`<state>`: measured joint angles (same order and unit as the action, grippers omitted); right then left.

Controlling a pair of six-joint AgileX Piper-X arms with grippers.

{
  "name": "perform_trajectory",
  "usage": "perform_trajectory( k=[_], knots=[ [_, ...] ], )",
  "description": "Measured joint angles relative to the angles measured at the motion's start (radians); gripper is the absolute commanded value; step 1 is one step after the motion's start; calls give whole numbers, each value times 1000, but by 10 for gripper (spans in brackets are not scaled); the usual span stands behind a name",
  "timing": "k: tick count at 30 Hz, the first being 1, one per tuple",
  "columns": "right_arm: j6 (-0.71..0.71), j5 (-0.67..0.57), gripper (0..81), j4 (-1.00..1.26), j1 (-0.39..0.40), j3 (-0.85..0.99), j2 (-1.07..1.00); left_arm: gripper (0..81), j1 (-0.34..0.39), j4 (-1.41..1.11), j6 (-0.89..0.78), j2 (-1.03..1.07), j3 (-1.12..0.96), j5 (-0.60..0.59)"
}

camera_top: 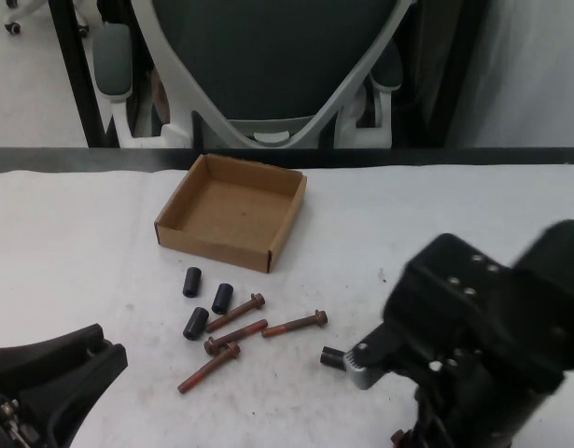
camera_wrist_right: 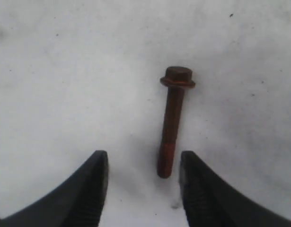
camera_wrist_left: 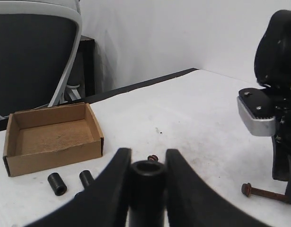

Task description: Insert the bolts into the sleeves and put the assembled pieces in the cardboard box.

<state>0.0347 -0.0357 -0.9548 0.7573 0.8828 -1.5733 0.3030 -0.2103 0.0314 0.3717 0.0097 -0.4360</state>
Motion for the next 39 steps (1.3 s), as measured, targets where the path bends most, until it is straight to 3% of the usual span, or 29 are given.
perform_trajectory(
  k=[7, 39],
  knots=[
    [-55, 56, 449, -48, -7, 66, -158, 8, 0, 0, 0, 0, 0, 0],
    [-77, 87, 449, 0, -9, 108, -180, 8, 0, 0, 0, 0, 0, -5]
  ],
)
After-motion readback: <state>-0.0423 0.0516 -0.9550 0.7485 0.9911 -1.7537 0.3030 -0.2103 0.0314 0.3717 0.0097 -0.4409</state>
